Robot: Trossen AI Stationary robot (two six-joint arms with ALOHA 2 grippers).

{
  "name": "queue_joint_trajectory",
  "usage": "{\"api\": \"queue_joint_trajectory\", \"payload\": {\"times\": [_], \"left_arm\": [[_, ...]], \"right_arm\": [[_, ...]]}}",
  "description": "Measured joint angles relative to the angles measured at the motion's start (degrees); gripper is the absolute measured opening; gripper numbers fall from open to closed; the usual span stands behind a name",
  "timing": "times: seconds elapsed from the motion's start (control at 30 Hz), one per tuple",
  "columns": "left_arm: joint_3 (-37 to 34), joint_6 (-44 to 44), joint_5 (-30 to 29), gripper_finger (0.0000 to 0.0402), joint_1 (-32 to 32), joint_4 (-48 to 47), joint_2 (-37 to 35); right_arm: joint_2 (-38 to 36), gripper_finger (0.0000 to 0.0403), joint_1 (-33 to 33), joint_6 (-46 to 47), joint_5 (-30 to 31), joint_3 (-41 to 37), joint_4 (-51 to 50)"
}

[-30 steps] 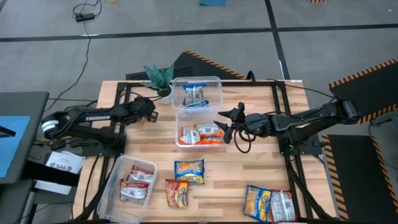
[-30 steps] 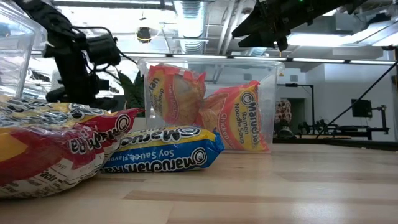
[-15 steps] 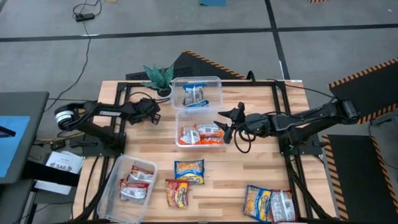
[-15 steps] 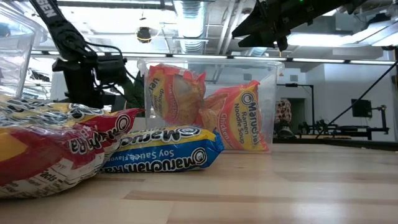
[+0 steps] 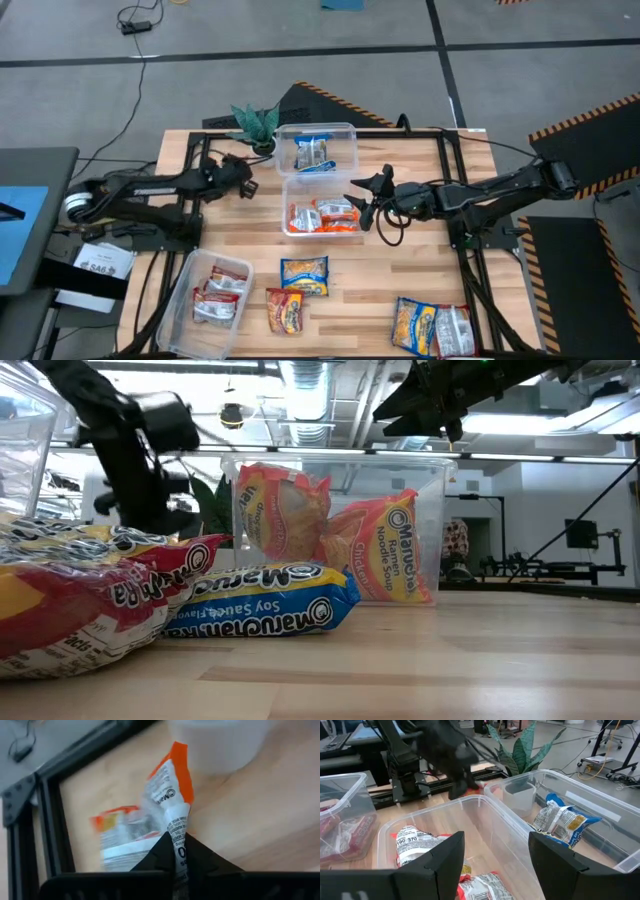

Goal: Sort Maruchan noodles
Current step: Put the orange noodle pack into the middle transparent bin

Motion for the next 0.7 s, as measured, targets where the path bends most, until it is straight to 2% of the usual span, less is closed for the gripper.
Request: {"api": "queue_joint_trajectory", "payload": {"times": [0.4, 0.53, 0.7], "left_arm": [[0.1, -0.1, -2.3, 0.0000, -14.5, -0.9, -23.7], [0.1, 1.7, -2.5, 0.0000, -19.6, 2.9, -27.7], [0.1, 7.1, -4.8, 0.0000, -26.8, 11.2, -28.0]], "right_arm": [[0.0, 0.0244, 0.0, 0.0, 0.0, 0.0, 0.0], [0.0, 0.0244, 0.0, 0.0, 0.0, 0.0, 0.1], [0.0, 0.0244, 0.0, 0.0, 0.0, 0.0, 0.1]]}}
